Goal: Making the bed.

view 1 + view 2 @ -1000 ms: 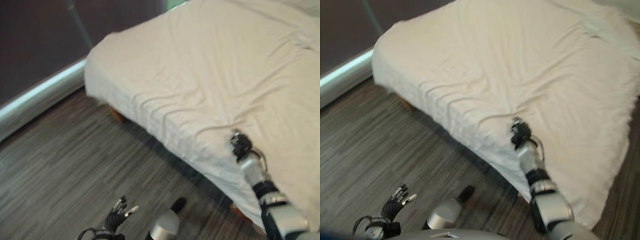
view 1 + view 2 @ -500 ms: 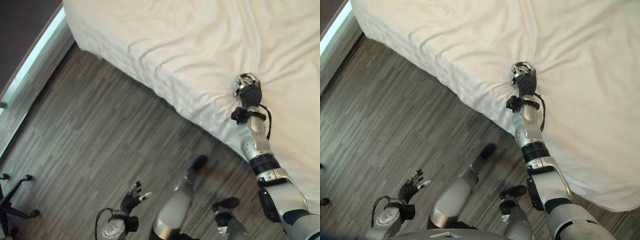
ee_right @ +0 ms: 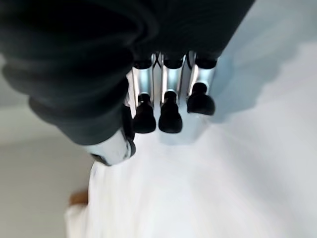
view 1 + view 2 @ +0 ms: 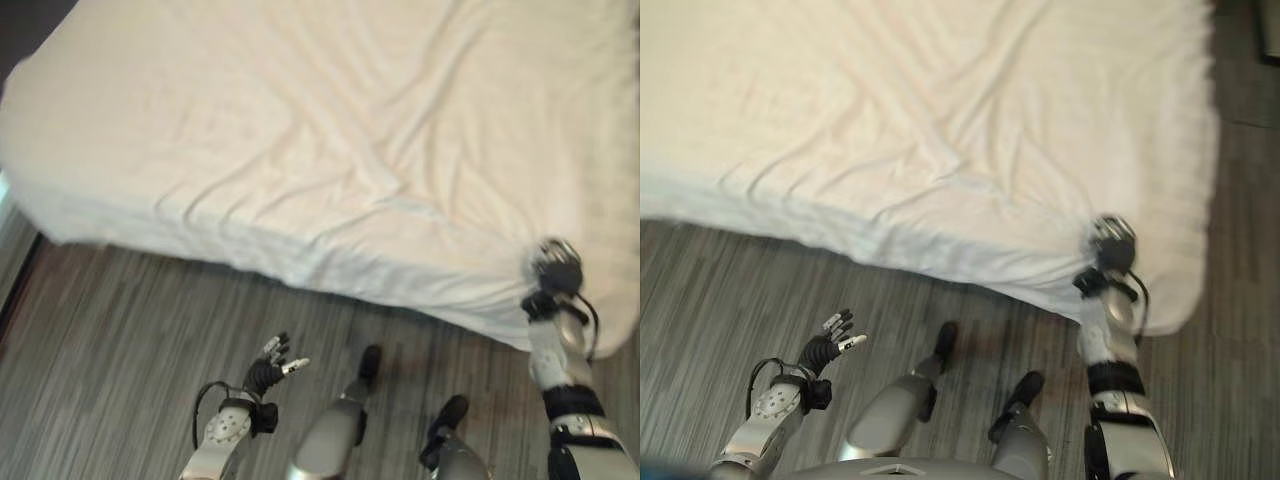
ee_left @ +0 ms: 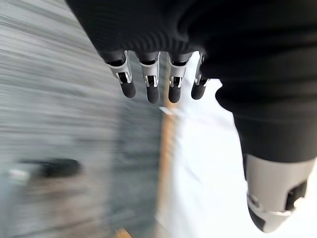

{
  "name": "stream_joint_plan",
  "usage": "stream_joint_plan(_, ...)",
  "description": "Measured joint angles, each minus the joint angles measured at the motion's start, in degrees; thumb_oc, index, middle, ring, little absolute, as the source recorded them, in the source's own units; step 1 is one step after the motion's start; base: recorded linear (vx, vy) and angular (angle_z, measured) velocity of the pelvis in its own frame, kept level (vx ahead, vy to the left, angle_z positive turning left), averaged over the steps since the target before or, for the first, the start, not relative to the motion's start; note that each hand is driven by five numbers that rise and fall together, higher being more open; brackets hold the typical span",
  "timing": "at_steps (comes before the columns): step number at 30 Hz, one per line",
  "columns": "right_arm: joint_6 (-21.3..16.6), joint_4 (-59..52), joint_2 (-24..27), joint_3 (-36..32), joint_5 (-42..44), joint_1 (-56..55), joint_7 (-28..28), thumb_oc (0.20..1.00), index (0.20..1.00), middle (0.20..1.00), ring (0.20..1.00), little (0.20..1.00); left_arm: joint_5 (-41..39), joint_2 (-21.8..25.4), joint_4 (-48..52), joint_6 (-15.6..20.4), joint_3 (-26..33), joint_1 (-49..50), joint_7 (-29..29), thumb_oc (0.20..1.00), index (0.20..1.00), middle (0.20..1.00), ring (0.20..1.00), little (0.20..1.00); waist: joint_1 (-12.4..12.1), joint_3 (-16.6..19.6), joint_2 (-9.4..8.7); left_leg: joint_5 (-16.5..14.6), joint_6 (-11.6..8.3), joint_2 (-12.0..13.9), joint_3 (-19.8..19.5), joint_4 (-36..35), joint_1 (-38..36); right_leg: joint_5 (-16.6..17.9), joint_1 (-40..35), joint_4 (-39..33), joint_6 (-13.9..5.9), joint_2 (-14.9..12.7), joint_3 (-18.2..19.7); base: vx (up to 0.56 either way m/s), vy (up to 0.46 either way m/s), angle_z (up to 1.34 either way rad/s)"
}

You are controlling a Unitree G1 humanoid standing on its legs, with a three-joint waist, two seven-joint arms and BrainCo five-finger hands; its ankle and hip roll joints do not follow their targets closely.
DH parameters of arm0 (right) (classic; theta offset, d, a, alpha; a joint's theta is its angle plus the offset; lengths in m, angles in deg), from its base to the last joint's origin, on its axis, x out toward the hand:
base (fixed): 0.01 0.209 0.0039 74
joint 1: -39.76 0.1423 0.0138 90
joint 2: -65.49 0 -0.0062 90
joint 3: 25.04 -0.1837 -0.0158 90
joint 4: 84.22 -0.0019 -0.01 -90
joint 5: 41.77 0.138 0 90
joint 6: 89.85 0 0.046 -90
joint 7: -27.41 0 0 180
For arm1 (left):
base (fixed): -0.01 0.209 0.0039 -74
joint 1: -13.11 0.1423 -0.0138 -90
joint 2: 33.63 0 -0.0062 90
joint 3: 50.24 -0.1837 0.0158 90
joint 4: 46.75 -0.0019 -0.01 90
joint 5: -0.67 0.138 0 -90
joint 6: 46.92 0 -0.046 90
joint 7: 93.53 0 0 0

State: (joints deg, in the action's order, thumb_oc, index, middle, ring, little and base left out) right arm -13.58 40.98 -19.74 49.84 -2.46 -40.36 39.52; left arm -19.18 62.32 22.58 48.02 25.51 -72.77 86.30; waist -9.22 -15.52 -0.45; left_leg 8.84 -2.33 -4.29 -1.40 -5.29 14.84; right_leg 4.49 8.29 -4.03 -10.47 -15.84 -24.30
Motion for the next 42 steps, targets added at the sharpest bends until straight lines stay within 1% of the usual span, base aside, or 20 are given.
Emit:
stream_joint_plan(3,1.34,0.35,1.12,-1.44,-1.07,-8.09,1.89,0.200,0.200,0.200,0.200,0.200,0.84,-1.01,-0.02,-0.48,-0.25,-1.18,0.01,1.000,1.000,1.000,1.000,1.000,4.63,0.84,0.39,-0.63,0.70,0.67,2.15,0.01,-2.26,2.78,-1.82,-1.97,0.09,0.76,2.00,0.04,-0.003,-0.46)
stream_joint_plan(4,1.46,0.37,1.11,-1.38,-1.09,-9.27,2.11,0.485,0.485,0.485,0.485,0.485,0.90,-1.19,-0.03,-0.43,-0.41,-1.38,-0.02,1.000,1.000,1.000,1.000,1.000,4.96,0.93,0.55,-0.70,0.73,1.09,2.56,-0.06,-2.75,2.84,-1.93,-1.95,0.07,1.08,2.57,0.08,-0.024,-0.39)
stream_joint_plan(5,2.17,0.17,1.10,-0.46,-2.05,-12.17,2.78,1.000,1.000,1.000,1.000,1.000,1.07,-2.06,0.14,-0.62,-1.29,-2.71,0.00,1.000,1.000,1.000,1.000,1.000,7.19,1.12,0.86,-0.95,0.55,2.14,3.05,-0.04,-4.00,2.48,-2.61,-1.96,0.36,2.16,2.98,0.08,-0.040,-0.28)
stream_joint_plan(12,7.49,-7.99,0.71,16.24,-22.98,-16.64,1.53,1.000,1.000,1.000,1.000,1.000,5.24,-2.91,1.63,-1.46,-4.67,-4.05,0.83,1.000,1.000,1.000,1.000,1.000,8.92,2.71,0.58,-2.01,-0.87,7.41,7.03,0.04,-7.85,0.69,-3.22,-1.43,2.18,6.56,4.83,0.05,-0.117,-0.46)
stream_joint_plan(14,8.63,-7.84,-0.12,22.11,-28.30,-12.78,-0.28,1.000,1.000,1.000,1.000,1.000,5.30,-1.47,1.85,-1.85,-4.43,-2.23,2.90,1.000,1.000,1.000,1.000,1.000,3.73,2.42,0.04,-4.38,-1.66,11.15,17.13,-0.17,-13.08,-0.32,-3.84,0.72,3.77,4.91,-5.11,0.10,-0.186,-2.11)
stream_joint_plan(16,8.60,-10.10,-1.74,25.04,-30.05,-12.29,-1.28,1.000,1.000,1.000,1.000,1.000,5.29,-0.69,2.35,-1.73,-2.74,-1.44,4.12,1.000,1.000,1.000,1.000,1.000,3.93,2.83,-0.69,-5.36,-2.82,12.17,19.71,-0.40,-15.30,1.35,-4.74,0.92,3.85,4.32,-8.33,0.18,-0.168,-1.07)
stream_joint_plan(20,9.65,-11.02,-1.29,25.74,-30.59,-13.70,-2.72,1.000,1.000,1.000,1.000,1.000,4.70,-1.63,3.16,-1.13,-1.05,-1.10,5.58,1.000,1.000,1.000,1.000,1.000,5.86,2.89,0.11,-6.22,-4.07,14.64,19.75,-0.09,-18.24,1.62,-5.63,-0.25,4.39,8.45,-4.64,0.19,-0.209,-0.60)
stream_joint_plan(23,9.56,-12.53,0.12,25.65,-32.59,-15.66,-3.32,1.000,1.000,1.000,1.000,1.000,4.51,-2.25,2.95,-1.02,-1.07,-1.62,6.08,1.000,1.000,1.000,1.000,1.000,7.45,2.96,0.67,-6.02,-4.64,17.41,20.92,0.81,-20.25,0.95,-6.40,-1.65,6.37,12.41,-1.79,0.23,-0.370,-0.58)
stream_joint_plan(24,9.55,-11.17,0.05,25.60,-32.73,-15.18,-3.51,1.000,1.000,1.000,1.000,1.000,4.19,-2.83,2.43,-0.91,-0.34,-1.58,6.24,1.000,1.000,1.000,1.000,1.000,7.57,2.68,0.62,-6.93,-5.89,18.46,19.32,4.63,-19.62,0.38,-6.81,-1.63,6.85,12.96,-1.64,0.06,-0.324,-0.72)
stream_joint_plan(25,10.04,-10.60,-1.00,25.81,-32.81,-14.93,-3.60,1.000,1.000,1.000,1.000,1.000,3.39,-2.43,2.36,-0.57,0.66,-2.03,6.73,1.000,1.000,1.000,1.000,1.000,6.06,2.37,-0.72,-9.44,-8.49,20.89,17.45,19.13,-14.91,-1.60,-6.67,0.07,9.75,13.20,0.17,0.01,-0.256,-1.06)
stream_joint_plan(26,9.66,-10.99,-1.19,26.38,-33.05,-14.93,-3.61,1.000,1.000,1.000,1.000,1.000,2.21,-1.98,2.32,-0.44,0.90,-1.84,7.09,1.000,1.000,1.000,1.000,1.000,4.57,2.21,-1.44,-8.32,-7.16,22.04,13.57,30.51,-9.75,-2.74,-5.63,2.05,11.40,13.14,2.52,0.02,-0.152,-1.57)
stream_joint_plan(28,9.63,-12.55,0.04,26.84,-34.05,-14.36,-3.53,1.000,1.000,1.000,1.000,1.000,1.95,-2.19,2.41,-0.30,0.99,-1.55,7.75,1.000,1.000,1.000,1.000,1.000,2.64,2.35,-1.93,-6.13,-4.80,21.12,7.03,38.98,-5.57,-2.86,-5.64,2.36,13.15,13.15,6.19,0.12,-0.022,-1.16)
stream_joint_plan(29,9.65,-13.54,0.94,26.92,-34.67,-13.56,-3.22,1.000,1.000,1.000,1.000,1.000,1.93,-3.33,2.59,-0.01,0.69,-2.09,8.18,1.000,1.000,1.000,1.000,1.000,3.09,1.80,-1.73,-9.19,-6.04,15.50,-0.46,43.46,-1.82,-1.57,-4.78,2.83,13.54,13.37,8.86,0.26,0.024,-1.27)
stream_joint_plan(30,10.03,-13.41,2.02,27.14,-34.88,-10.81,-3.10,1.000,1.000,1.000,1.000,1.000,1.93,-4.49,2.95,0.15,0.09,-2.37,8.69,1.000,1.000,1.000,1.000,1.000,2.14,0.62,-2.12,-12.12,-5.59,9.14,-3.93,43.24,0.03,-1.34,-3.52,2.73,13.28,13.07,12.28,0.31,0.013,-1.29)
stream_joint_plan(33,10.04,-12.30,1.51,27.73,-34.91,-8.09,-2.92,1.000,1.000,1.000,1.000,1.000,1.07,-5.69,2.80,0.21,-0.96,-3.93,9.00,1.000,1.000,1.000,1.000,1.000,0.84,-0.94,-1.90,-12.58,-4.31,3.27,-4.97,34.21,1.78,-1.54,-4.43,1.06,13.62,14.82,17.80,0.39,0.048,-1.13)
stream_joint_plan(34,10.03,-11.32,1.20,28.98,-34.91,-7.00,-2.78,1.000,1.000,1.000,1.000,1.000,-0.19,-6.17,2.63,0.23,-1.52,-4.84,8.95,1.000,1.000,1.000,1.000,1.000,0.38,-2.04,-2.62,-11.48,-3.18,1.98,-3.89,21.05,0.64,-0.95,-5.74,-0.68,13.70,14.99,17.25,0.44,0.072,-0.95)
stream_joint_plan(37,10.12,-9.41,1.17,29.92,-34.95,-8.18,-2.73,1.000,1.000,1.000,1.000,1.000,-0.27,-6.30,0.36,0.15,-1.91,-6.53,8.81,1.000,1.000,1.000,1.000,1.000,0.93,-2.64,-1.14,-7.92,-1.23,2.15,-0.99,6.67,0.12,-2.53,-9.47,-1.90,14.20,18.01,16.20,0.43,0.038,-0.25)
stream_joint_plan(38,10.17,-9.39,1.38,29.92,-34.95,-8.74,-2.72,1.000,1.000,1.000,1.000,1.000,-0.27,-6.27,0.33,0.23,-1.82,-6.64,8.80,1.000,1.000,1.000,1.000,1.000,0.69,-2.70,-0.77,-6.99,-1.47,1.98,0.03,5.30,0.16,-3.16,-10.30,-1.92,14.18,18.46,16.17,0.46,0.040,0.07)
stream_joint_plan(41,10.12,-10.61,1.29,29.73,-35.00,-9.89,-2.70,1.000,1.000,1.000,1.000,1.000,-0.27,-6.06,0.92,0.33,-1.04,-5.62,8.71,1.000,1.000,1.000,1.000,1.000,-0.21,-1.98,0.23,-6.01,-0.88,3.81,13.07,6.21,0.33,-6.41,-12.76,-1.88,13.93,19.20,15.15,0.53,0.104,0.11)
stream_joint_plan(42,10.10,-11.00,1.15,29.69,-35.08,-9.93,-2.76,1.000,1.000,1.000,1.000,1.000,-0.27,-6.08,0.91,0.32,-0.76,-5.13,8.72,1.000,1.000,1.000,1.000,1.000,-0.54,-1.76,0.29,-5.76,0.01,4.00,13.47,5.76,-1.75,-8.26,-13.96,-1.51,13.04,19.14,16.04,0.50,0.114,-0.01)
